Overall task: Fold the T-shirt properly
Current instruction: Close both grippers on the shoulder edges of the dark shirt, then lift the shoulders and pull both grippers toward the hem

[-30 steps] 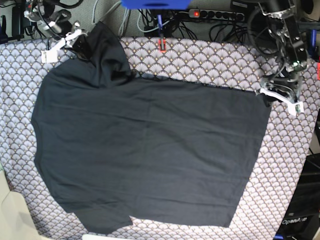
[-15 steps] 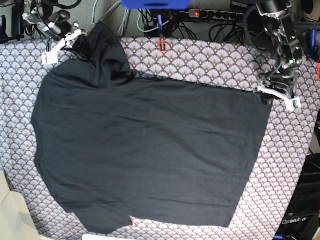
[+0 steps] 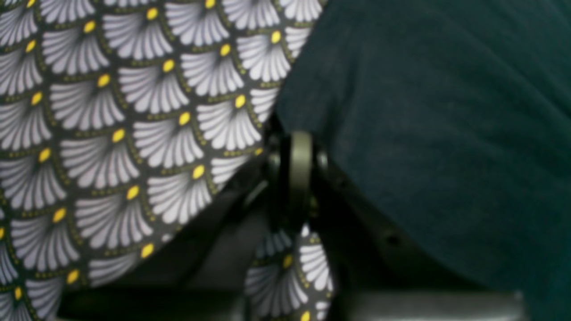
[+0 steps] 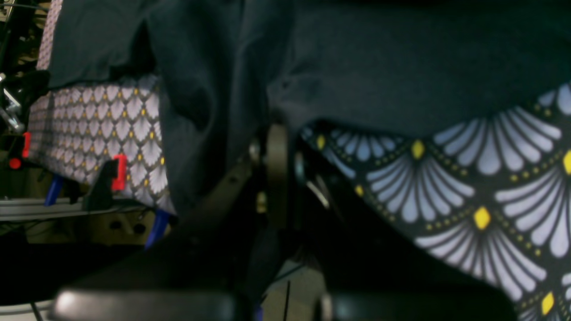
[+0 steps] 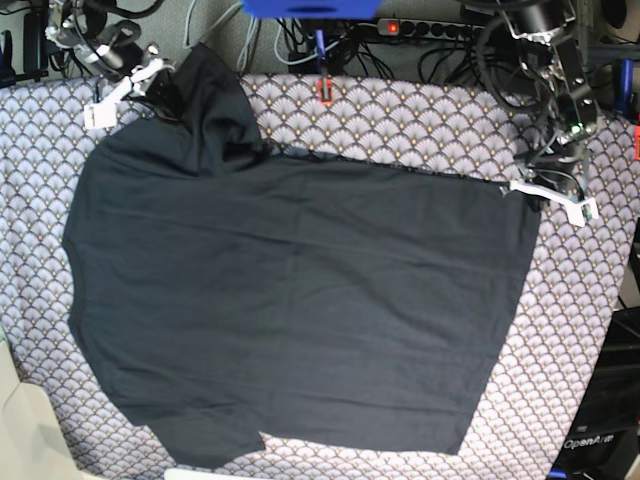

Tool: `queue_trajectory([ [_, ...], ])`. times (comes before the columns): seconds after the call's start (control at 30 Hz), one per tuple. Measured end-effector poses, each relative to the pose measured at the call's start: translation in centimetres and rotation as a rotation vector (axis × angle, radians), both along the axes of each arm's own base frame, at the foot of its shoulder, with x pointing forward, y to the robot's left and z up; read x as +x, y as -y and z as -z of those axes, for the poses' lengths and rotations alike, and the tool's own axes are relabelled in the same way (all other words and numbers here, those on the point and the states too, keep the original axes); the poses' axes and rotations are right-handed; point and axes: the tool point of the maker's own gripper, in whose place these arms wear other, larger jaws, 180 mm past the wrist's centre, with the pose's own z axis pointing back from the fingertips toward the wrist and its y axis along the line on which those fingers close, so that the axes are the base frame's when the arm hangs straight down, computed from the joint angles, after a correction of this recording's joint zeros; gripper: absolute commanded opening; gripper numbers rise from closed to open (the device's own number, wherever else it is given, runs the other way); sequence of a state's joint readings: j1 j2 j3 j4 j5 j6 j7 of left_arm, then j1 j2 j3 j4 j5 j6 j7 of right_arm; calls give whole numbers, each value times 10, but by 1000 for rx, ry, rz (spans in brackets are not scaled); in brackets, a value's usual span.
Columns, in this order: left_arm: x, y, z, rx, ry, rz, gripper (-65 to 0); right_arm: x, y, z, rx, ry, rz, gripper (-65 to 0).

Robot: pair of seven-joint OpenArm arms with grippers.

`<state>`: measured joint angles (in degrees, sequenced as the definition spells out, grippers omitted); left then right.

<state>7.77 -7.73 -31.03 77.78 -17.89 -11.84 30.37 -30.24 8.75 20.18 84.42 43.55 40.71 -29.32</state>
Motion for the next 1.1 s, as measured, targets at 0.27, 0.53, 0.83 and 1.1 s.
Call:
queue_trajectory([
  [0.27,-5,6,-12,15,-11,28,-650,5,23,-8,-83,21,-1,-650],
  [0.53,9,12,-49,43,20,74,-650,45,47,-49,-201,135,-44,-650],
  [0.83,53,11,-83,49,98,76,-650,106,66,-89,-306,231,-96,-650],
  [1.1,98,12,-68,-54,79,45,-650,171,95,-101,-368,246,-74,-650],
])
